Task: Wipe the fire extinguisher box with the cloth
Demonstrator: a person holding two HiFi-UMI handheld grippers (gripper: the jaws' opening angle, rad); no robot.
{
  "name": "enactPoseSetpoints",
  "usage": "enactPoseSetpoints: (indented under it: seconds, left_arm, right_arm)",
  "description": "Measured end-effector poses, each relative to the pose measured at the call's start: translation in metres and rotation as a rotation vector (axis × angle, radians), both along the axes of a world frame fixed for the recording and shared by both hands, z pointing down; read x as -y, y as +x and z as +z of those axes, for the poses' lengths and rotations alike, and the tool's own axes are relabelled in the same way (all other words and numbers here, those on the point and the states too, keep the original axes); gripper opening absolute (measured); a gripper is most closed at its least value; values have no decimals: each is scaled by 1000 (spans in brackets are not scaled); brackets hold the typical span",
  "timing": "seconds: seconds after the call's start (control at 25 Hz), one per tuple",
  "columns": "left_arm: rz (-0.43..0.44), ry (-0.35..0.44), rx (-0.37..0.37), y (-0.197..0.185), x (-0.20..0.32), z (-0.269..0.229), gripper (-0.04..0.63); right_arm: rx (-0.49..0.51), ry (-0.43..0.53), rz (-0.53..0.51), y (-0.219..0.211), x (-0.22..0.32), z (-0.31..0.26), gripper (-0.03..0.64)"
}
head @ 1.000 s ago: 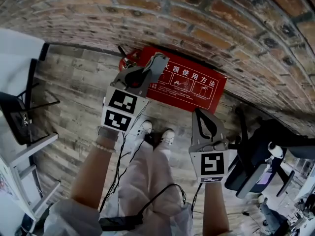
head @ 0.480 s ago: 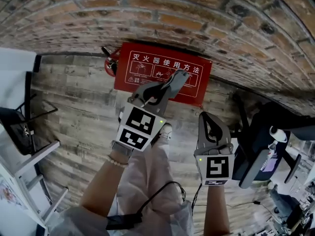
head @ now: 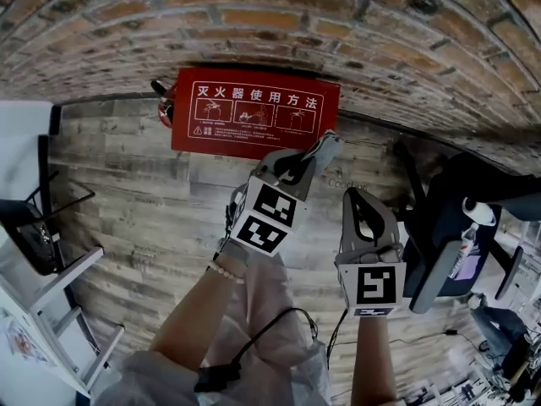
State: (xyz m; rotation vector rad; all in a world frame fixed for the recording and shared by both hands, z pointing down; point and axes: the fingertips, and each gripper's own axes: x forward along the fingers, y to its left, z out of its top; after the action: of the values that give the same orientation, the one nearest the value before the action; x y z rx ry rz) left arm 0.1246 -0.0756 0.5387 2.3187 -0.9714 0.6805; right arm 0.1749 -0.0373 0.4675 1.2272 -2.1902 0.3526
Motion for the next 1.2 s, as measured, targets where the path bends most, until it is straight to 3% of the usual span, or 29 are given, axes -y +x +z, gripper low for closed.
enactPoseSetpoints:
  seconds: [0.52, 1.2]
  left_arm:
    - [-15, -49, 191, 13, 1, 61, 12]
    - [-17, -56, 198, 10, 4, 66, 14]
  right_arm:
    - [20, -19, -5, 15, -7, 13, 9]
    - [28, -30, -27, 0, -3, 15, 9]
